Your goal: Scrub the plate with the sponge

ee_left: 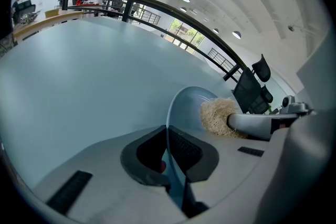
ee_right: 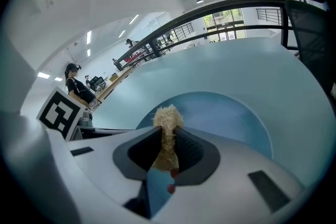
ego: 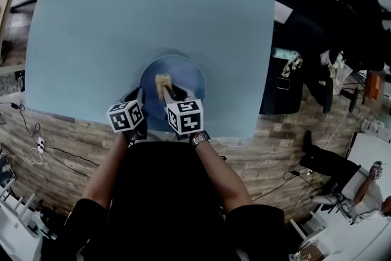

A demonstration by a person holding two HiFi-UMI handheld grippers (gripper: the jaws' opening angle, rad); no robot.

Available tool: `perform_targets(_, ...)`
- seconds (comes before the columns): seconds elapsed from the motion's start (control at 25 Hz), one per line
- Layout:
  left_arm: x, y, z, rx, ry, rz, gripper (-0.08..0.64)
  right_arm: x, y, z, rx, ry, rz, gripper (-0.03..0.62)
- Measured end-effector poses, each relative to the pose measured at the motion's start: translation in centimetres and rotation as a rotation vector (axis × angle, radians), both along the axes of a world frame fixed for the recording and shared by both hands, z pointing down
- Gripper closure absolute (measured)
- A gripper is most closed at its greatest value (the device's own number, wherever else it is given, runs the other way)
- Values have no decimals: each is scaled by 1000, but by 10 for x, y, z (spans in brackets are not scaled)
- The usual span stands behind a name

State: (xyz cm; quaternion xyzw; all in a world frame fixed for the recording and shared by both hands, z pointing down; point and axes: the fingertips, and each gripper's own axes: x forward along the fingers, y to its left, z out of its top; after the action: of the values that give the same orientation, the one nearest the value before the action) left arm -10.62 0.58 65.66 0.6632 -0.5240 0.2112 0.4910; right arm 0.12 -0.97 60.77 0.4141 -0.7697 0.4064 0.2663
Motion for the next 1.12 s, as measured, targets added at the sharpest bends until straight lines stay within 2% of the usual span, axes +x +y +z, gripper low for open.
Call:
perform_targets(0.36,0,1,-1,-12,16,-8,549,-19,14,5,-34,-39,0,520)
perform_targets(0.76,3,2,0,-13,38,-25,548,-43,29,13,-53,-52,-51,520)
perform_targets(1.12,1,4,-1,-18,36,-26,548,-44,30,13,-53,-45,-48,520)
